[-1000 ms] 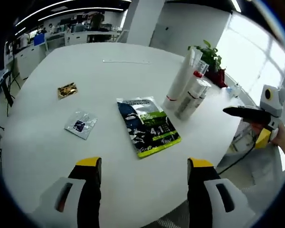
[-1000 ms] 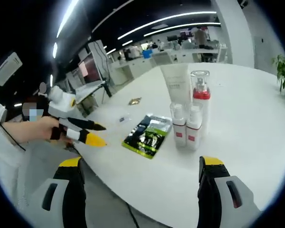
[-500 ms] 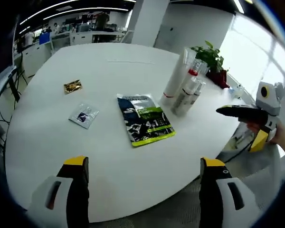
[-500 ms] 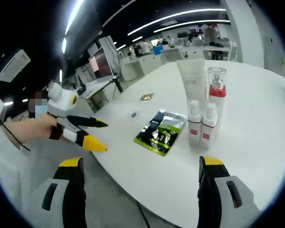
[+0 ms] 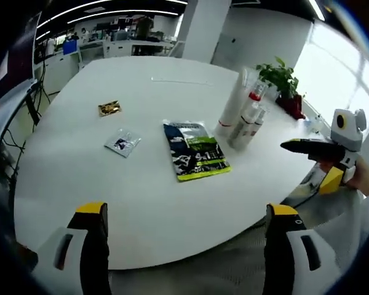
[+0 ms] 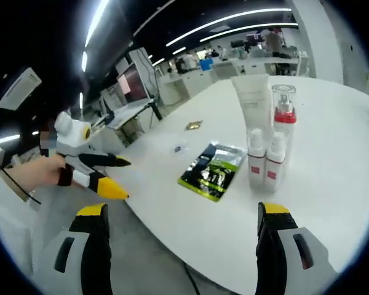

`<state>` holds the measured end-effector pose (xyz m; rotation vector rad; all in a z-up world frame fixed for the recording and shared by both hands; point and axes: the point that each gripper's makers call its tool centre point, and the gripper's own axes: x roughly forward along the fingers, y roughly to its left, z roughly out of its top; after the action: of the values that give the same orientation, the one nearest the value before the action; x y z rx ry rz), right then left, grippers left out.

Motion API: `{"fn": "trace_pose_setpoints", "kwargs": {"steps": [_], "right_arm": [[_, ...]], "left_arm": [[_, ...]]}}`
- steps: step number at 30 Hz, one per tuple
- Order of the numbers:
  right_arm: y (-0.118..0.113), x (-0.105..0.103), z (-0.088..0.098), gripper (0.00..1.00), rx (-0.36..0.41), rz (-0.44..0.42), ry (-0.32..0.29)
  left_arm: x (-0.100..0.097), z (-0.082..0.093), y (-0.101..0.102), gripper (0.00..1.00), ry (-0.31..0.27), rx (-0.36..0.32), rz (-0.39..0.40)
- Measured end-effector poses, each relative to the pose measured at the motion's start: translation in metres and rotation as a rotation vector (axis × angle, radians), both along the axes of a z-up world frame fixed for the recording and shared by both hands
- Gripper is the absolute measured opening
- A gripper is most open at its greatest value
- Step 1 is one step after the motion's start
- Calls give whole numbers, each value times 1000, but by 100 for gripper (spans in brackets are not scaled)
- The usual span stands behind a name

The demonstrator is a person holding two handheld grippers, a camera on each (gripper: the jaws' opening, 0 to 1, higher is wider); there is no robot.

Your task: Arrange the skincare products in the storage area until every visible bottle or jar stands upright without overlapping.

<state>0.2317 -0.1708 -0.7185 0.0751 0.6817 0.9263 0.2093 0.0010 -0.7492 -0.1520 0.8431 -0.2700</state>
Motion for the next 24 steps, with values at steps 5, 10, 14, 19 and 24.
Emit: {"fn": "trace_pose_setpoints", "kwargs": {"steps": [5,10,14,19,24], "right_arm": [[3,-1,0,99,1,16,-2],[6,-4,0,99,-4,34,1],[6,-5,-1,99,-3,30,7],[4,-4,-1,99,4,15,17],[-1,-2,-5,98,-11,-4,31]], "left_arm": [[-4,0,2,99,-1,2,40],[-8,2,2,99,6,-1,59],[-10,1,5,99,19,-14,96],[-1,-3,12,99,38,-14,146],[16,-6,16,99,44,-25,192]]}}
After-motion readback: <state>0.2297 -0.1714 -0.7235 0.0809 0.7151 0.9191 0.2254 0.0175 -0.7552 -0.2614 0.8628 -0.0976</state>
